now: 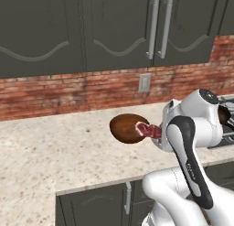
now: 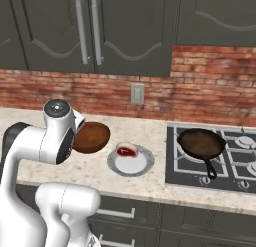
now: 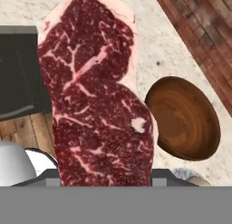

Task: Place one of the steaks on the plate and the other in the bowl. Then place the bowl in the fridge.

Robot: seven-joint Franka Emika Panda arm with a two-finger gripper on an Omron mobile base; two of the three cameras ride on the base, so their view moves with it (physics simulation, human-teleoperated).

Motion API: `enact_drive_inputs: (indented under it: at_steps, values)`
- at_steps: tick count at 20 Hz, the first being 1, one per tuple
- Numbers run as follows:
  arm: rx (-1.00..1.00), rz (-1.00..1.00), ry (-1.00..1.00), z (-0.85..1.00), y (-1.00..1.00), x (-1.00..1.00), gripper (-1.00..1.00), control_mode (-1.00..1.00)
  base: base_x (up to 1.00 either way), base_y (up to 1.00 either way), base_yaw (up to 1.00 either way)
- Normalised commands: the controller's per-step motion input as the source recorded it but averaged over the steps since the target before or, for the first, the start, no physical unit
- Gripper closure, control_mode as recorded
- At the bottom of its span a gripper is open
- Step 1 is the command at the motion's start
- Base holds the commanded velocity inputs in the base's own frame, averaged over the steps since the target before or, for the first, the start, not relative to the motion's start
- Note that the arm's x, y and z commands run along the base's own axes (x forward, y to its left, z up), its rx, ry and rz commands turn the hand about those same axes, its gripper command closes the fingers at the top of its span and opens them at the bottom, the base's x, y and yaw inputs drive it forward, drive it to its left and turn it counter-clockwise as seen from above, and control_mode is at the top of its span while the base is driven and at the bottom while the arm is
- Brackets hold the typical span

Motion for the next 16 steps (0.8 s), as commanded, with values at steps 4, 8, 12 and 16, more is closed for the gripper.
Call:
enact_drive_inputs:
  at_steps: [4, 8, 12, 16]
  values:
    - [-0.01, -0.05, 0.02, -0.3, 0.14, 0.67, 1.0, -1.0, 0.0, 0.0, 0.0]
    - [0.0, -0.05, 0.02, -0.23, 0.03, 0.71, 1.0, -1.0, 0.0, 0.0, 0.0]
    - [0.0, -0.08, 0.01, -0.01, 0.0, 0.4, 1.0, -1.0, 0.0, 0.0, 0.0]
    - [0.0, -0.14, 0.1, 0.0, 0.0, 0.31, 1.0, -1.0, 0.0, 0.0, 0.0]
